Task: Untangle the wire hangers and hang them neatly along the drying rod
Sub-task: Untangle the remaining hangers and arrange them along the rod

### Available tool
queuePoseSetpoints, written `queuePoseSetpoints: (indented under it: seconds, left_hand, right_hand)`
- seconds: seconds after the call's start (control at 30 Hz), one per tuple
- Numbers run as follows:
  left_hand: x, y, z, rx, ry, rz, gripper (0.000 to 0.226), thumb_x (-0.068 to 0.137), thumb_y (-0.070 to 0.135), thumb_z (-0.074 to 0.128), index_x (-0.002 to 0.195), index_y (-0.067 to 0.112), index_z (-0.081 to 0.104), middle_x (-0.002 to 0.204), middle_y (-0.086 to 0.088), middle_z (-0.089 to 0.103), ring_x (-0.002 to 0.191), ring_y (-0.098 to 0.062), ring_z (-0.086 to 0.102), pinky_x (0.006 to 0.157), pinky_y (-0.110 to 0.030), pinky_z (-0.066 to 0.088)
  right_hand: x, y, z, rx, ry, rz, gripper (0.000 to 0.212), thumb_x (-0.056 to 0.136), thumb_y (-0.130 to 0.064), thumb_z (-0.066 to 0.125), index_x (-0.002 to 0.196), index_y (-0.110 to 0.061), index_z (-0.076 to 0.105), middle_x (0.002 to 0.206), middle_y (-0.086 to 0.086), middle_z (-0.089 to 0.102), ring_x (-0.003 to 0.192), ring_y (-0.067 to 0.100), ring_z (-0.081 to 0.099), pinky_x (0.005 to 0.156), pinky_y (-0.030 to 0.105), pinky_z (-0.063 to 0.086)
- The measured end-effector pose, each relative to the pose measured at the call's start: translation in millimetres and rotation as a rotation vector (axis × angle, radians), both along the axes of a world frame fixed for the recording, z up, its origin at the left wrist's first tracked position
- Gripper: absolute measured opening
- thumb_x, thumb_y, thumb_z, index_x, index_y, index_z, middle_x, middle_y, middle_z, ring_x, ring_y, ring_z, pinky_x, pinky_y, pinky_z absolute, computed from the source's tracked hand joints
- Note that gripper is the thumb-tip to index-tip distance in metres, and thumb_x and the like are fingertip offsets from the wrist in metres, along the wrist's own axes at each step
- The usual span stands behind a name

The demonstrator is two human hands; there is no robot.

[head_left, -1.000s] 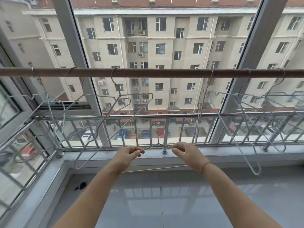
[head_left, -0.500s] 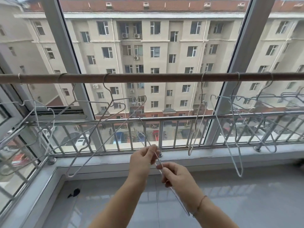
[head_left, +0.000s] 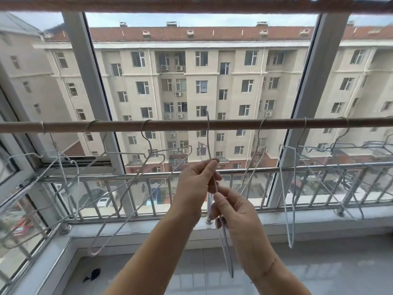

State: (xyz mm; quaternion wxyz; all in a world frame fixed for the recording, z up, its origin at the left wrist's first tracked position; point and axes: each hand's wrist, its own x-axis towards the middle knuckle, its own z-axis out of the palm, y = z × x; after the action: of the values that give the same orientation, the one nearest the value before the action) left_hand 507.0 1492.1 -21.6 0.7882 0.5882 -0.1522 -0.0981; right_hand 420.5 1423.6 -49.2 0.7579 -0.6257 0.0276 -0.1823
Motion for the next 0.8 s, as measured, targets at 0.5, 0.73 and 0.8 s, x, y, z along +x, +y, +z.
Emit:
queuePoseSetpoints:
  seconds: [0.5, 0.73, 0.8]
  left_hand:
    - [19.7, 9.2, -4.0, 0.098, 0.134, 0.024, 0.015, 0.091, 0.014, 0.059, 0.081, 0.010, 0.070, 0.057, 0.002, 0.063, 0.049, -0.009, 0.054, 0.052, -0.019, 0.049]
    - [12.8, 46.1, -4.0, 0.142, 0.042, 0.137, 0.010, 0.092, 0.018, 0.057, 0.092, 0.016, 0.067, 0.074, 0.001, 0.065, 0.067, -0.011, 0.055, 0.064, -0.020, 0.045]
    - [8.7, 57.4, -0.3, 0.136, 0.012, 0.164, 0.009, 0.091, 0.019, 0.058, 0.091, 0.018, 0.067, 0.075, 0.002, 0.065, 0.069, -0.010, 0.057, 0.064, -0.019, 0.045]
  right_hand:
    - [22.6, 10.7, -2.2, 0.009, 0.124, -0.074, 0.020, 0.093, -0.008, 0.048, 0.101, -0.007, 0.066, 0.071, 0.002, 0.062, 0.069, 0.012, 0.056, 0.063, 0.022, 0.043]
    - [12.2, 23.6, 5.0, -0.285, 0.038, -0.276, 0.033, 0.091, -0.018, 0.054, 0.123, -0.027, 0.049, 0.126, -0.005, 0.048, 0.119, 0.008, 0.046, 0.104, 0.024, 0.036]
    - [7.8, 32.5, 13.2, -0.359, -0.075, -0.262, 0.033, 0.090, -0.019, 0.055, 0.118, -0.035, 0.049, 0.127, -0.010, 0.047, 0.121, 0.003, 0.044, 0.103, 0.016, 0.034]
